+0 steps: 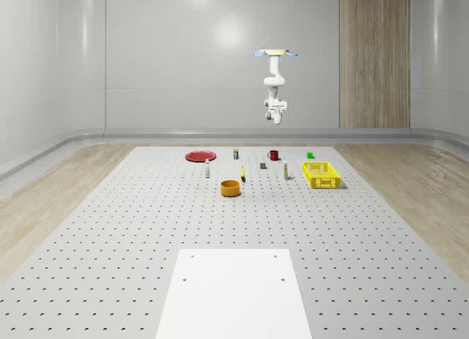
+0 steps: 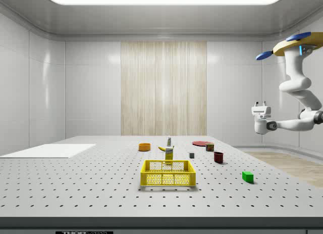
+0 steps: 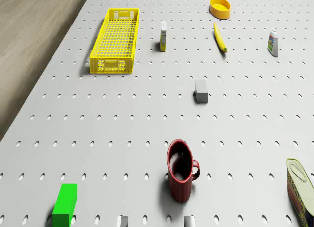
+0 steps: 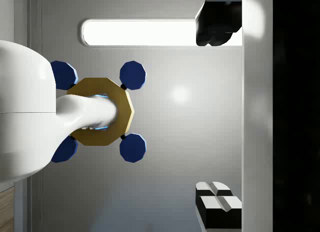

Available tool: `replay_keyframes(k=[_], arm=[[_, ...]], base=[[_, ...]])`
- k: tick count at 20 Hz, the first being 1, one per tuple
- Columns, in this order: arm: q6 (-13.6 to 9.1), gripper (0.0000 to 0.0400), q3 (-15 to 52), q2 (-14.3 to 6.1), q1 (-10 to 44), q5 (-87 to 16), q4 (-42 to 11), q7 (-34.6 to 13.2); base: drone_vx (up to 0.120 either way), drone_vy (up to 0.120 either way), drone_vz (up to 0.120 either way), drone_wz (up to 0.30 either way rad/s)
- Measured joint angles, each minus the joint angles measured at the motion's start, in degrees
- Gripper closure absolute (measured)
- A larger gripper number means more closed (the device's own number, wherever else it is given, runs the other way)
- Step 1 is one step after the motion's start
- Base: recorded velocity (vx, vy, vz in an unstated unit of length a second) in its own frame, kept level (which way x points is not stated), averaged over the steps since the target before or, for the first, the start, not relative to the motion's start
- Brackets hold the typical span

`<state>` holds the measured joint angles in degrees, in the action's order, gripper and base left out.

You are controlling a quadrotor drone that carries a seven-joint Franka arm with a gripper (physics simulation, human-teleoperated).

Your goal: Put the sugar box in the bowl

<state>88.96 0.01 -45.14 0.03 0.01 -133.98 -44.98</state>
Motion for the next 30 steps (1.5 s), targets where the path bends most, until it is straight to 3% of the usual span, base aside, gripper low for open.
replay_keyframes(k=[7,13,19,30], arm=[[-6.37,0.0000,0.09,1.86,0.18,0.07,8.55,0.10],[-9.64,0.0000,0.15,3.96,0.27,0.10,14.19,0.13],[-10.78,0.0000,0.19,4.78,0.34,0.13,16.41,0.16],[-10.79,0.0000,0.25,4.80,0.42,0.14,16.92,0.20]], base=[[0.000,0.000,0.000,0.000],[0.000,0.000,0.000,0.000],[0.107,0.000,0.000,0.000],[0.120,0.000,0.000,0.000]])
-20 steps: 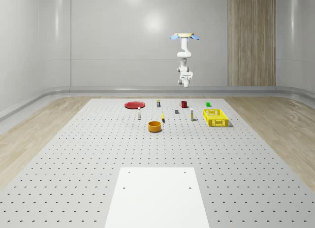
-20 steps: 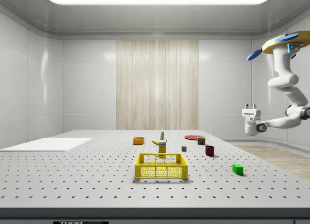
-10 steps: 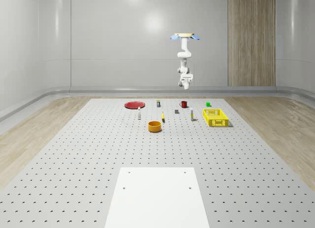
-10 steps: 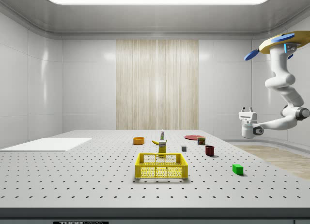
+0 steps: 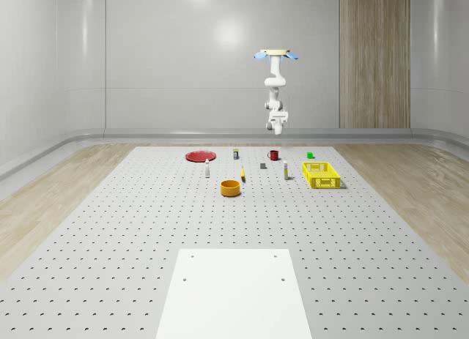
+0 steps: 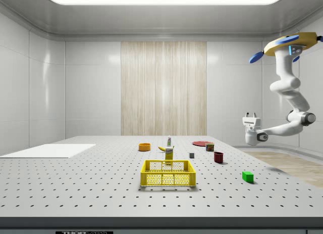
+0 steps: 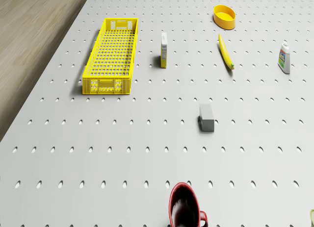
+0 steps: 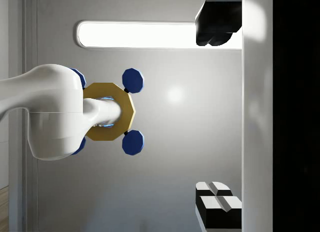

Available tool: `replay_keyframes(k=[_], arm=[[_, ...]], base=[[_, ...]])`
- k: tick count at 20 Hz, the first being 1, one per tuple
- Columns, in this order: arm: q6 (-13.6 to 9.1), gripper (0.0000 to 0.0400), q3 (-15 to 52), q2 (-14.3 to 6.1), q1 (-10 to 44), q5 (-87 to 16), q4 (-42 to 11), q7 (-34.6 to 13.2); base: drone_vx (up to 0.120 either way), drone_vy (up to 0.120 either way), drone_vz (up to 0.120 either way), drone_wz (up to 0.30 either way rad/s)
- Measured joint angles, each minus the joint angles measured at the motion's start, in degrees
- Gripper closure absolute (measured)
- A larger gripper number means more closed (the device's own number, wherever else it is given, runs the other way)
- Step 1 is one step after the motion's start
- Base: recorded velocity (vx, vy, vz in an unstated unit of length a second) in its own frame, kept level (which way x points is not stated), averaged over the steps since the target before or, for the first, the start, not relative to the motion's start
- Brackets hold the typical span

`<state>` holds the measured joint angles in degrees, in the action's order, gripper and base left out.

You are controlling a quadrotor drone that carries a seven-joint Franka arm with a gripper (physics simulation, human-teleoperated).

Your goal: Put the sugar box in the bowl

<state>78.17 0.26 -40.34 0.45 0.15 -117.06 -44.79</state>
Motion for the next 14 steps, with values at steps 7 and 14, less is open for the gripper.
replay_keyframes(k=[7,14], arm=[[0.27,0.0000,0.06,-0.19,0.05,-0.04,-0.15,0.01],[0.57,0.0000,0.19,-0.39,0.11,-0.20,-0.35,0.00]], base=[[0.120,0.000,0.000,0.000],[0.120,0.000,0.000,0.000]])
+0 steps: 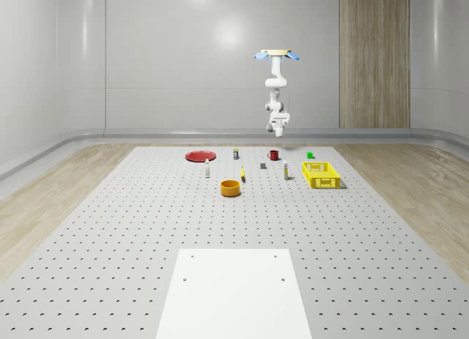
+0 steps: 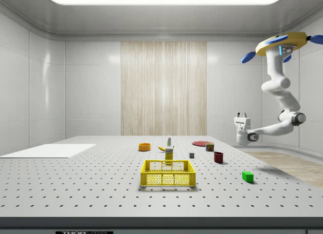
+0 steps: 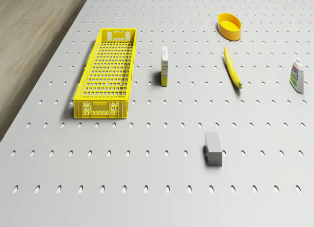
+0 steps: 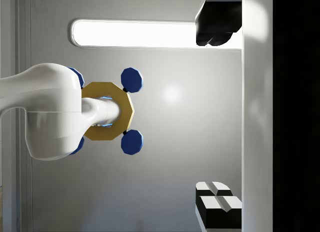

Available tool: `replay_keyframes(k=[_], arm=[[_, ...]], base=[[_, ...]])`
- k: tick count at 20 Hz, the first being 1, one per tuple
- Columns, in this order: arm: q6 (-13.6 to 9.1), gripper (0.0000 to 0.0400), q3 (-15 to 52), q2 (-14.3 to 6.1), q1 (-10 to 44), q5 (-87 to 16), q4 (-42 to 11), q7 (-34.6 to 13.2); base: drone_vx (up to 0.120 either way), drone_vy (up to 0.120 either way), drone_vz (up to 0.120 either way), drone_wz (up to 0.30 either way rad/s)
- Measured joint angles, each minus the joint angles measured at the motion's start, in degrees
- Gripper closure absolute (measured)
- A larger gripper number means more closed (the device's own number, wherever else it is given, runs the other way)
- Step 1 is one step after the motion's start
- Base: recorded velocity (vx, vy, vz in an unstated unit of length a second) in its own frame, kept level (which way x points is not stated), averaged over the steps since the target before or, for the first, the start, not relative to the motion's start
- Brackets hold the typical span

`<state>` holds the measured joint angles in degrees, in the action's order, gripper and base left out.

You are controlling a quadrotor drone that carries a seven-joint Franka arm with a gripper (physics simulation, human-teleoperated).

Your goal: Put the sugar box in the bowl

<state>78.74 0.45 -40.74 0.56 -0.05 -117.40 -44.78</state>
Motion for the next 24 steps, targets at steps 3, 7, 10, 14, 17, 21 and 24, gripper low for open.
replay_keyframes(k=[3,7,10,14,17,21,24], arm=[[0.13,0.0000,0.12,-0.09,0.04,-0.16,-0.09,-0.02],[0.30,0.0000,0.41,-0.21,0.14,-0.55,-0.21,-0.06],[0.44,0.0000,0.79,-0.31,0.26,-1.08,-0.31,-0.13],[0.62,0.0000,1.72,-0.44,0.55,-2.38,-0.46,-0.30],[0.77,0.0000,2.95,-0.55,0.93,-4.12,-0.63,-0.53],[1.01,0.0000,5.94,-0.76,1.85,-8.32,-1.12,-1.09],[1.27,0.0000,9.86,-1.05,3.08,-13.88,-2.04,-1.86]], base=[[0.120,0.000,0.000,0.000],[0.120,0.000,0.000,0.000],[0.120,0.000,0.000,0.000],[0.120,0.000,0.000,0.000],[0.120,0.000,0.000,0.000],[0.120,0.000,0.000,0.000],[0.120,0.000,-0.093,0.000]])
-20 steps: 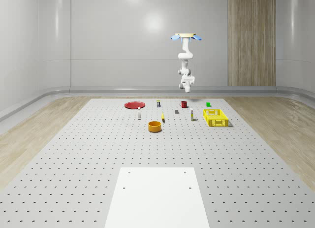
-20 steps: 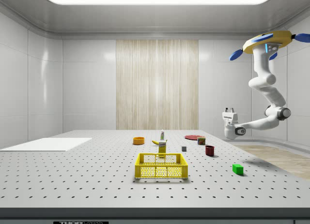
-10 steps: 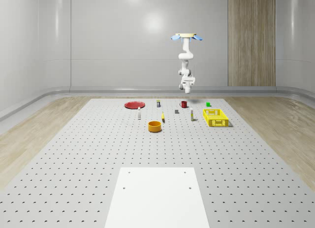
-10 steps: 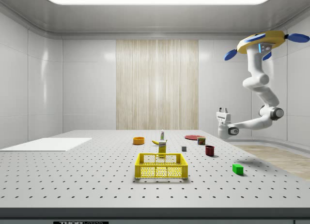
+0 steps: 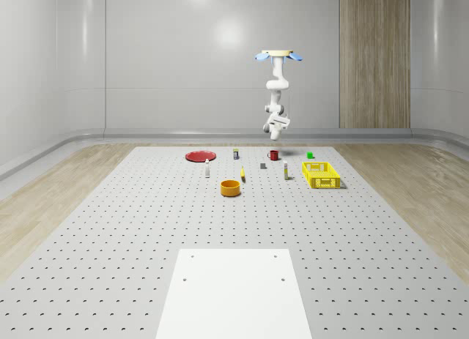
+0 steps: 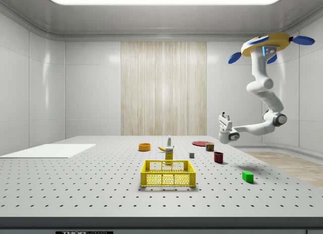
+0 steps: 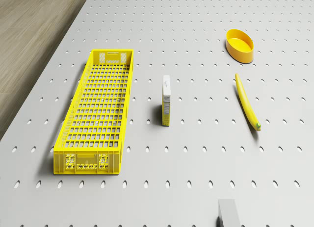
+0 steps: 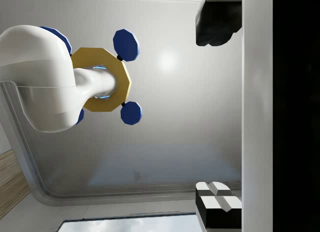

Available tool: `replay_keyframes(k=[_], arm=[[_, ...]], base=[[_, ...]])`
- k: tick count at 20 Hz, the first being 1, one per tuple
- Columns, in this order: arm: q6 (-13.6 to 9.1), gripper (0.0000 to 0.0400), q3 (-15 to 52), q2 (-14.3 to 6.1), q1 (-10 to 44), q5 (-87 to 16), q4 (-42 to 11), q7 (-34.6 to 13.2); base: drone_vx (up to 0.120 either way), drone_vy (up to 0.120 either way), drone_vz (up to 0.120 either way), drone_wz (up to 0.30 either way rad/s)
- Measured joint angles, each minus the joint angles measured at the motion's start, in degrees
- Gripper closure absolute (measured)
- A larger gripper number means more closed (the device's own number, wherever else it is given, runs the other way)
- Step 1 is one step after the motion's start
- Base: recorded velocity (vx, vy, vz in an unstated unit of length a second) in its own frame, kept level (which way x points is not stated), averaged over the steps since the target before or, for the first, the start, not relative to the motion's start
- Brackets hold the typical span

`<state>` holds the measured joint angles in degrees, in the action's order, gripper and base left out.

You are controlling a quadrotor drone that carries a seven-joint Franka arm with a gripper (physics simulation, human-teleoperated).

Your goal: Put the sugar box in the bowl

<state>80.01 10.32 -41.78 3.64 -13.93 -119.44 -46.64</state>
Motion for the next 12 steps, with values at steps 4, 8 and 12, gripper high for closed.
replay_keyframes(k=[4,8,12], arm=[[0.62,0.0000,8.81,-0.87,2.90,-12.75,-3.49,-1.96],[1.61,0.0000,22.16,-2.97,8.04,-33.57,-12.77,-6.22],[1.17,0.0000,36.44,-6.23,16.49,-59.47,-27.50,-14.41]], base=[[0.120,0.000,-0.120,0.000],[0.120,0.000,-0.120,0.000],[0.120,0.000,-0.120,0.000]])
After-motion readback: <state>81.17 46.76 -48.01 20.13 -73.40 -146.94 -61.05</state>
